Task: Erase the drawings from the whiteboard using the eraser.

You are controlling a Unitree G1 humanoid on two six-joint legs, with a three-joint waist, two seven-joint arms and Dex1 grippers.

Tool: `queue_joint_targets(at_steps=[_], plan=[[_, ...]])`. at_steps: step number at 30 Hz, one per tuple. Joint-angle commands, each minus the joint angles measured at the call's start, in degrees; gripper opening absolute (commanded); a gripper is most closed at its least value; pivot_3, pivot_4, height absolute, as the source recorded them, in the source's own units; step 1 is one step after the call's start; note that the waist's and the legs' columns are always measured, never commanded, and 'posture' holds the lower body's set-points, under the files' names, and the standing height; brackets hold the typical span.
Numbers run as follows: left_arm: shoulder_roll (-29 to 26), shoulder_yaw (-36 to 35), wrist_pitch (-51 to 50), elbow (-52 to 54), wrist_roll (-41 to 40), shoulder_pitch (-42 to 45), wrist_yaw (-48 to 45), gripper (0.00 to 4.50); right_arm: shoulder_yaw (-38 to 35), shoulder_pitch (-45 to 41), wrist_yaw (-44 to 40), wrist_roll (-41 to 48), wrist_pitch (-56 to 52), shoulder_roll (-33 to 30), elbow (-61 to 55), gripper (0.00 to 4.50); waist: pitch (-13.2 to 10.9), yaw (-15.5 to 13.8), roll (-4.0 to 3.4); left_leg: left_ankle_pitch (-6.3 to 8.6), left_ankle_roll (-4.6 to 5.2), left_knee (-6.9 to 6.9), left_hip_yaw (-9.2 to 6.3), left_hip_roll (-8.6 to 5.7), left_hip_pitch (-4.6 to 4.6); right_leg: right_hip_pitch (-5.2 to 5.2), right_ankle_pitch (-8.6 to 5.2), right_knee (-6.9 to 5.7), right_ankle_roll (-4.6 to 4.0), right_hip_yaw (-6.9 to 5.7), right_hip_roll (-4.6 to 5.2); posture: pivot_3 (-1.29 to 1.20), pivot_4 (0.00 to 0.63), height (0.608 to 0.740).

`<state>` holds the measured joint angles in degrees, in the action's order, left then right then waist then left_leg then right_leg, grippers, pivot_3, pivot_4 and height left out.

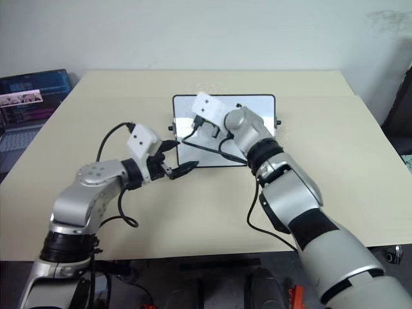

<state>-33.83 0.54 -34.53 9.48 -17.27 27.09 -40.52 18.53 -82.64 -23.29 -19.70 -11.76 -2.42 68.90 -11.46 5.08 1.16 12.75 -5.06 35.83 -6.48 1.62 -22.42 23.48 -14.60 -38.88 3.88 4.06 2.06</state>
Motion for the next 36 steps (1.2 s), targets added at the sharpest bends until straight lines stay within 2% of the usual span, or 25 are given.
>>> queue_joint_targets(at_steps=[1,7,11,17,22,31,36], plan=[[-0.3,-1.0,0.6,2.0,-0.3,0.7,0.2,4.5,-1.9,-3.6,1.3,0.7,0.6,-1.1,-0.6,0.96,0.0,0.0,0.0,0.0,0.0,-0.02,0.0,0.0,-0.04,0.04,0.0,0.01,0.0,0.0,0.0,0.0,0.15,0.74],[-0.2,-0.8,0.9,1.3,-0.1,1.3,-0.1,4.5,-4.0,-5.9,-6.5,3.8,-1.9,-2.4,-5.4,0.96,0.0,0.0,-0.01,0.01,0.0,-0.08,0.0,0.0,-0.29,0.3,0.0,0.02,-0.01,-0.02,0.0,0.0,0.15,0.74],[-0.1,-0.6,1.1,1.0,-0.3,1.7,-0.4,4.5,-7.7,-5.4,-16.1,9.6,-9.2,-4.9,-17.2,0.96,0.0,0.0,-0.02,0.01,0.0,-0.11,0.01,0.01,-0.56,0.58,0.0,0.02,-0.01,-0.02,0.0,0.0,0.15,0.74],[-0.4,-0.4,1.5,0.2,-0.4,2.6,-1.8,4.5,-8.8,3.0,-23.5,12.4,-21.9,-14.8,-39.0,0.96,0.0,-0.7,0.07,0.03,-0.03,-0.11,-0.01,0.01,-0.59,0.54,-0.04,0.11,0.03,-0.07,0.02,0.0,0.15,0.74],[-1.9,-0.5,1.2,-0.2,-0.5,3.1,-4.0,4.5,-7.4,12.0,-26.3,11.3,-26.6,-24.9,-50.5,0.96,0.0,-0.7,0.04,0.03,-0.04,-0.04,0.04,0.0,-0.58,0.54,-0.03,0.06,0.03,-0.03,0.04,0.0,0.15,0.74],[-3.7,-0.5,1.2,-0.8,-0.2,4.0,-6.6,4.5,-4.8,23.3,-31.9,10.7,-27.3,-39.1,-60.8,0.96,-0.1,-0.1,0.0,0.03,-0.03,-0.08,0.11,0.01,-0.54,0.57,-0.05,0.06,0.03,0.03,0.03,0.0,0.15,0.74],[-4.4,-0.7,1.2,-0.8,0.0,4.1,-7.0,4.5,-3.8,25.7,-33.0,11.4,-27.5,-40.6,-63.3,0.96,-0.1,0.0,0.0,0.03,-0.03,-0.03,0.15,0.01,-0.55,0.55,-0.06,0.1,0.04,0.06,0.03,0.0,0.15,0.74]])
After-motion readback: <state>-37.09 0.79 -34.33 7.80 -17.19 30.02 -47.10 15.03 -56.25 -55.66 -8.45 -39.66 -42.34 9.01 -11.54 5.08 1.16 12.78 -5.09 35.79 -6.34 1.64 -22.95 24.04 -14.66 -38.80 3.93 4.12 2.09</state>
